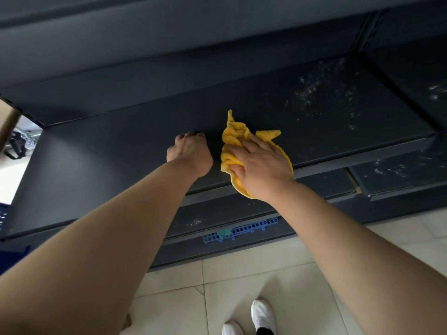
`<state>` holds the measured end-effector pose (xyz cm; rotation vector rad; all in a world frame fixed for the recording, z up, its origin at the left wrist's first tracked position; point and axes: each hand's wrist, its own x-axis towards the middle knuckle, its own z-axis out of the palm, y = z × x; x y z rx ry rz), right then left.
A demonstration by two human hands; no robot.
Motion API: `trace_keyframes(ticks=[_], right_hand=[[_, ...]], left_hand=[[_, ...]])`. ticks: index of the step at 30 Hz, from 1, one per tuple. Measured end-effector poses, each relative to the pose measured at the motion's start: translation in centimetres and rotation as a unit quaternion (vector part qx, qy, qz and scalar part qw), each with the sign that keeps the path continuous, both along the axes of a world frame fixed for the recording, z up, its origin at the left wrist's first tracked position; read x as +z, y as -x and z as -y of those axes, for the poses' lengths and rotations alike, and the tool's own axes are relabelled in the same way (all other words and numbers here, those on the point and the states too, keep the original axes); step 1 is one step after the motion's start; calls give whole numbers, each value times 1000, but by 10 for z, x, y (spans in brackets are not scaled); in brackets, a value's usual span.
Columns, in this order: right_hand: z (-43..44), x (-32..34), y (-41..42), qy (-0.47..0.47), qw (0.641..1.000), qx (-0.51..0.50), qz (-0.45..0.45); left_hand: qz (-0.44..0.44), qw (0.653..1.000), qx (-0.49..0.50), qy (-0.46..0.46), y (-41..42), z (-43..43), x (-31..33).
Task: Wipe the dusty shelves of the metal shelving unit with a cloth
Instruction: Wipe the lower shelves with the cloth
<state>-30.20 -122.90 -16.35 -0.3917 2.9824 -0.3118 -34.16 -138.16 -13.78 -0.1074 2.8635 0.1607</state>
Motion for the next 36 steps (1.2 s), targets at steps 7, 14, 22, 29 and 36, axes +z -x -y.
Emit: trace_keyframes(ticks=[7,14,22,29,36], right_hand=[[-34,10,5,-3,999,-19,32],[-89,15,38,-30,997,-29,60],[-141,28,39,112,990,47,69],[-237,21,35,51,998,-31,6],[-253,17,52,10,997,-71,10]], left_hand=[[-8,999,-27,-42,-4,-33,15],[-3,997,31,-72,7,-62,16],[-114,980,36,-161,-2,-154,9],[-57,995,61,-56,-5,-208,-16],[-77,995,57,-34,25,-210,-22]])
